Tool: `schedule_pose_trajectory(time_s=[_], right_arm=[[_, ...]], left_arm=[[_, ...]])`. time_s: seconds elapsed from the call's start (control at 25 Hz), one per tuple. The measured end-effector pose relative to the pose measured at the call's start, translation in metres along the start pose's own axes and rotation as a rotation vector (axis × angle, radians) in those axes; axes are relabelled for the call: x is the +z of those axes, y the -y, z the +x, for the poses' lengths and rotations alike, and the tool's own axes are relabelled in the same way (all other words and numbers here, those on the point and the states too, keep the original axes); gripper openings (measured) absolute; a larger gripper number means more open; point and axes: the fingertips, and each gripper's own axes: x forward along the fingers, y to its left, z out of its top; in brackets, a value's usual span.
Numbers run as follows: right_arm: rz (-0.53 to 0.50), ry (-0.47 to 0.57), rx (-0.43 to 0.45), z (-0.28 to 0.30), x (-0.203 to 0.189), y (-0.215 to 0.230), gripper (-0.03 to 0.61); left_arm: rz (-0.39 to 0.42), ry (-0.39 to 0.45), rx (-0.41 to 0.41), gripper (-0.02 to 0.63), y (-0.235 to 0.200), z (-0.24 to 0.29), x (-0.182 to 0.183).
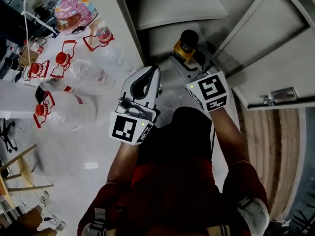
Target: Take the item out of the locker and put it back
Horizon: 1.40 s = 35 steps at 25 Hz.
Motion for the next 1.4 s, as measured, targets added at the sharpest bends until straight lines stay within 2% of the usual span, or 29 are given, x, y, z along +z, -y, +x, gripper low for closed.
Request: schedule_pose_trajectory(time_s=[0.28,0.6,1.2,1.4], right_arm=[[-0.063,-0.005,-0.023,0.005,-0.011,0.0,0.19],[-0.152,-0.047,-0.011,0.021,-0.019,-0.004,0.19],[-0.347,-0.156,-0.024,0.041,-0.032,-0.011,0.19],[-0.379,-0.197,-0.025,0.05,-0.038,-0.012,0.19]], left_arm=[[0.017,0.03,-0.005,0.006,0.0,-0.004,-0.017],[0.024,0.061,-0.003,0.006,-0.001,-0.005,-0.03],[0.039,0.075,0.018,0.006,-0.003,-0.021,-0.031],[0.046,0.08,0.024,0.006,-0.005,-0.03,-0.026]])
